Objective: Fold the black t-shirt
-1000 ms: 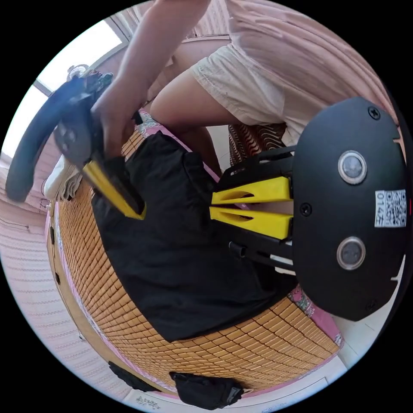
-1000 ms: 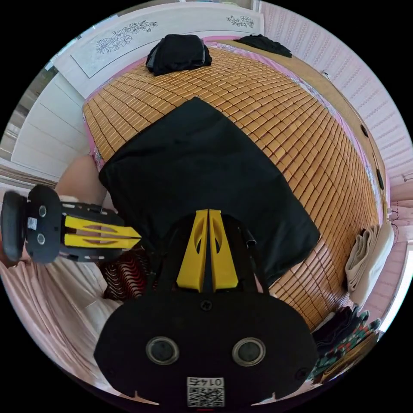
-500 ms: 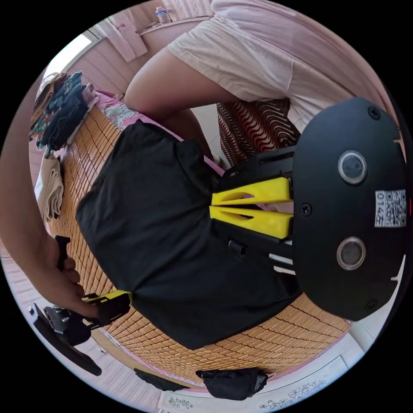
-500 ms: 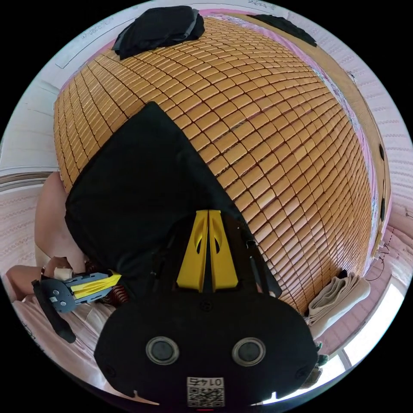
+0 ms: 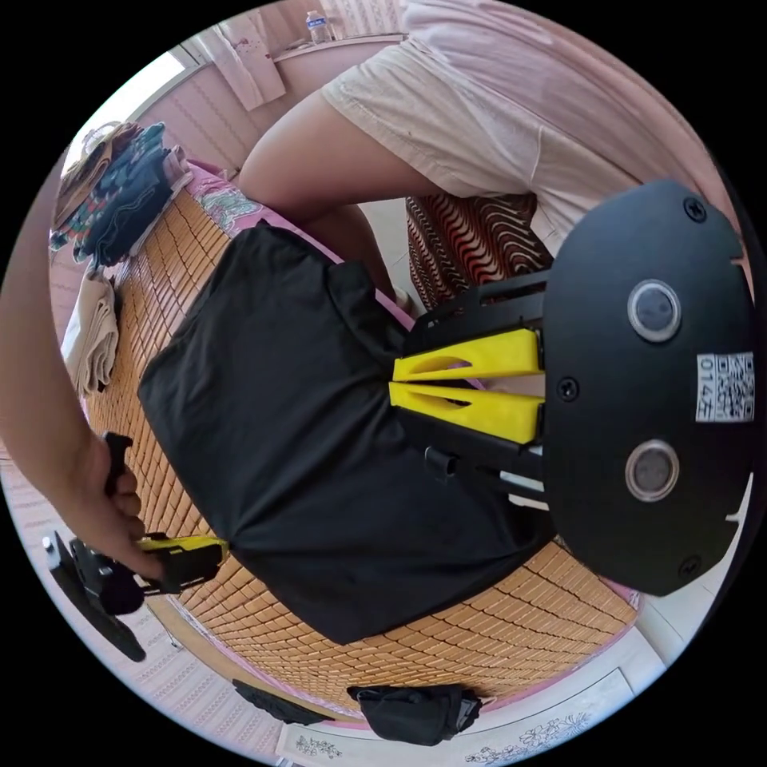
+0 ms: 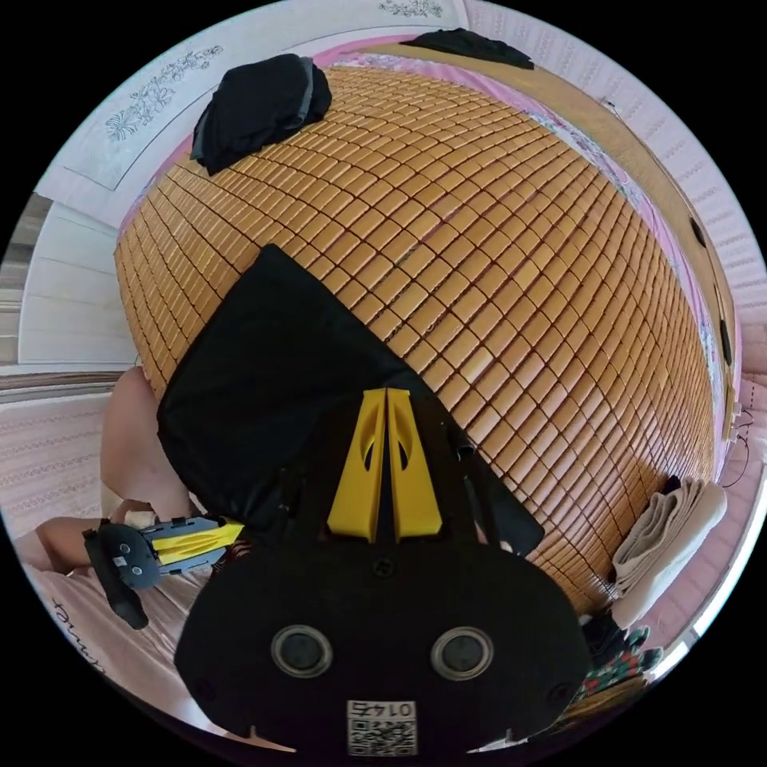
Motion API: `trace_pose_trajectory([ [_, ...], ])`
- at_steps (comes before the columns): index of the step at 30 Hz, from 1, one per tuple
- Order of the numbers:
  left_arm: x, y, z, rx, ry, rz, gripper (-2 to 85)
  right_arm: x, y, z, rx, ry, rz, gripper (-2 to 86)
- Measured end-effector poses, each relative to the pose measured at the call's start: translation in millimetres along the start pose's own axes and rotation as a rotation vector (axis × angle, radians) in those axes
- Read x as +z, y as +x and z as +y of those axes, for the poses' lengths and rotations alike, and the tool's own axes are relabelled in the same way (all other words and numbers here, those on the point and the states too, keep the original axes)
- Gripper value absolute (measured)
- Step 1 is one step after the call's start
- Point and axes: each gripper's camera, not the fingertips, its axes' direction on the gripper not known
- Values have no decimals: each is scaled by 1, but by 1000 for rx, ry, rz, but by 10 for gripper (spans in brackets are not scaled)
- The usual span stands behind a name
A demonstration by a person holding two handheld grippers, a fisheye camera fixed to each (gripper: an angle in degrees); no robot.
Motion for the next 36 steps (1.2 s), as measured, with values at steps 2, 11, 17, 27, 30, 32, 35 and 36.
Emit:
trace_pose_trajectory([
  [2,-8,4,1,3,12,-9,6,-34,10,55,40,77,-32,-1],
  [11,-31,50,-4,83,50,-58,58,-71,62,324,407,41,-155,78],
  [17,-32,84,-16,148,128,-26,91,-82,74,383,517,38,-280,102],
  [27,-1,135,-68,267,82,70,137,-144,93,401,488,51,-322,20],
  [30,7,152,-88,312,80,68,148,-178,95,420,459,84,-324,9],
  [32,14,162,-99,337,68,79,155,-200,98,434,451,123,-349,6],
  [35,27,179,-114,367,36,99,157,-235,99,454,435,181,-374,3],
  [36,31,186,-119,376,27,97,153,-245,99,460,427,180,-376,2],
])
